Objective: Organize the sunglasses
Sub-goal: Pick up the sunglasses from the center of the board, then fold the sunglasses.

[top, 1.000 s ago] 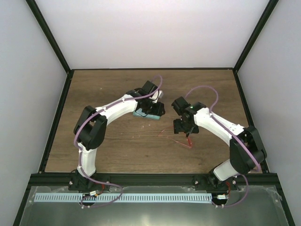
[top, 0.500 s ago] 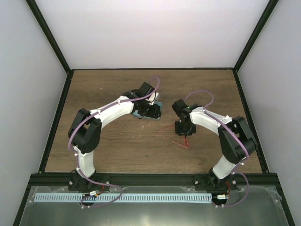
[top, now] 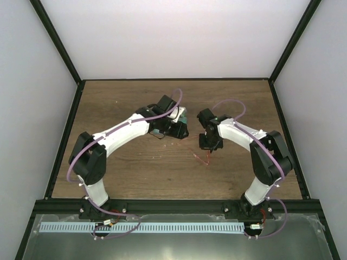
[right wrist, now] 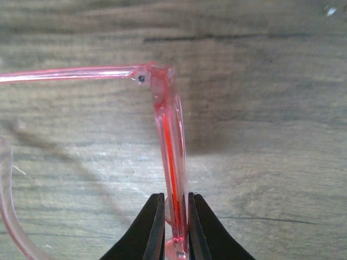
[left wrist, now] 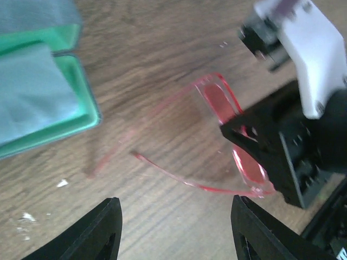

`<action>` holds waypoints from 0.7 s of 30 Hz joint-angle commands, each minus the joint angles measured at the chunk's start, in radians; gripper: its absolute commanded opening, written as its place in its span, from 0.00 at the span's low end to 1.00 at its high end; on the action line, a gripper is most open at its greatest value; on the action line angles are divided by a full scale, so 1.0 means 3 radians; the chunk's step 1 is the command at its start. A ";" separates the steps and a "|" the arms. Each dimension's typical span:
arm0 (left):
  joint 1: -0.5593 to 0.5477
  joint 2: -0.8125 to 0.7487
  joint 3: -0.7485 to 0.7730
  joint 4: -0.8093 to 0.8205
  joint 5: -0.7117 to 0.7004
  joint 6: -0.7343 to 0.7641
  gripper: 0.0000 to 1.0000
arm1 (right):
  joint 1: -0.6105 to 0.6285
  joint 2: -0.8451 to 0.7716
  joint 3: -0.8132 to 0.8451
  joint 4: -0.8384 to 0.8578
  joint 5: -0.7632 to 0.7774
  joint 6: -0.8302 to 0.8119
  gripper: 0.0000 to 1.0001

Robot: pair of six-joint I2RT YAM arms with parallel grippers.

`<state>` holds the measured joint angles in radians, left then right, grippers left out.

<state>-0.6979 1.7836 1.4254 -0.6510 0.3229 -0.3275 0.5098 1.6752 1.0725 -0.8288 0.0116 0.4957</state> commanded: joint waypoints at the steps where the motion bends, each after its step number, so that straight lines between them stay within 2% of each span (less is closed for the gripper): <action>1: -0.0181 -0.0110 -0.0080 -0.0072 0.0083 0.0043 0.55 | -0.0110 0.0050 0.0264 -0.0122 0.0050 0.0306 0.01; 13: -0.0285 -0.0027 -0.0097 -0.0253 -0.0232 -0.0064 0.54 | -0.0191 0.0119 0.0735 -0.0399 0.0389 0.0600 0.01; 21: -0.0296 0.0272 0.0014 -0.0252 -0.0098 -0.0139 0.56 | -0.0191 -0.0024 0.0938 -0.0375 0.0429 0.0604 0.01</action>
<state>-0.7792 1.8107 1.3888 -0.7139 0.2756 -0.3477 0.4583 1.7096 1.3037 -0.9310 0.1188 0.6559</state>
